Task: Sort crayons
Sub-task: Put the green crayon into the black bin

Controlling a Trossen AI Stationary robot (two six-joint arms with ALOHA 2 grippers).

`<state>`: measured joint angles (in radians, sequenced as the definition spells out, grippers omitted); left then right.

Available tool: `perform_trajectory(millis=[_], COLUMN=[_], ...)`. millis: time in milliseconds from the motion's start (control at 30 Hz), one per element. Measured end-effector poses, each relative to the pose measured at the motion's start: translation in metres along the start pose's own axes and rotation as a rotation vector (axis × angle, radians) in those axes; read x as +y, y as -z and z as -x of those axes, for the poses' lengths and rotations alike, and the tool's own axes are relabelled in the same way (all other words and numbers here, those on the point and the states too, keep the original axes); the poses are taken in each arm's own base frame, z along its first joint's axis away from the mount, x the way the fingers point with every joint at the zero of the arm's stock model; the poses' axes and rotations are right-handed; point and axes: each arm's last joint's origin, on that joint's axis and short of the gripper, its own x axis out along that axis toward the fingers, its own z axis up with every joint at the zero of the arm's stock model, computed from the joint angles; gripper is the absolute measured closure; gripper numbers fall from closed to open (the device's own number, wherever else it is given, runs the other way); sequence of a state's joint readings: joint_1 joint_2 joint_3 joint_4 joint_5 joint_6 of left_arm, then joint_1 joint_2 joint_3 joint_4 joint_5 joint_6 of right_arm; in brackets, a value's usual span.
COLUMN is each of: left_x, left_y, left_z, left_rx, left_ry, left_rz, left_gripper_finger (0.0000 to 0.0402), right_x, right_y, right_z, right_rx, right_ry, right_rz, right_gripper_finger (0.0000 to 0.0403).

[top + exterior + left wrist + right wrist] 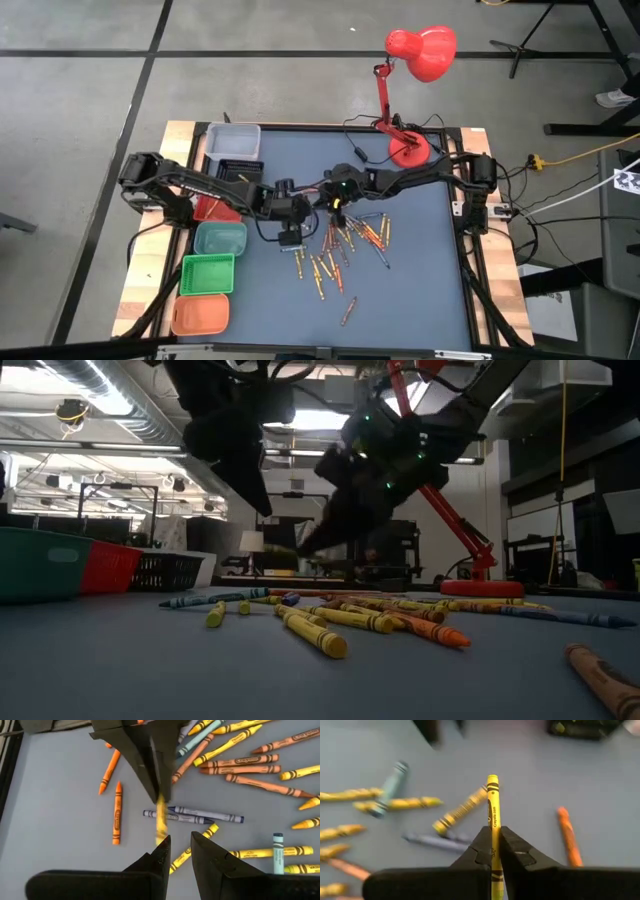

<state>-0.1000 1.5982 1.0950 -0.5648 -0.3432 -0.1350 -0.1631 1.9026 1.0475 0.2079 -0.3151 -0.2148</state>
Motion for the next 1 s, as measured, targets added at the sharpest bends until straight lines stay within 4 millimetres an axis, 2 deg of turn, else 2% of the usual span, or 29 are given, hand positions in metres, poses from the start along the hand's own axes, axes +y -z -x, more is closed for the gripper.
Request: perform_trajectory(millis=[433, 1000], left_x=[0.008, 0.008], left_y=[-0.001, -0.001], left_z=[-0.003, -0.003], left_rx=[0.013, 0.015], left_ry=[0.034, 0.033], left_rz=[0.039, 0.039], left_gripper_finger=[0.0343, 0.0343], right_x=[-0.001, -0.001], right_y=[-0.022, -0.023], right_z=[0.001, 0.002], right_rx=[-0.096, -0.110], right_ry=[-0.077, -0.103], right_rz=[0.030, 0.034], right_gripper_finger=[0.0387, 0.0387])
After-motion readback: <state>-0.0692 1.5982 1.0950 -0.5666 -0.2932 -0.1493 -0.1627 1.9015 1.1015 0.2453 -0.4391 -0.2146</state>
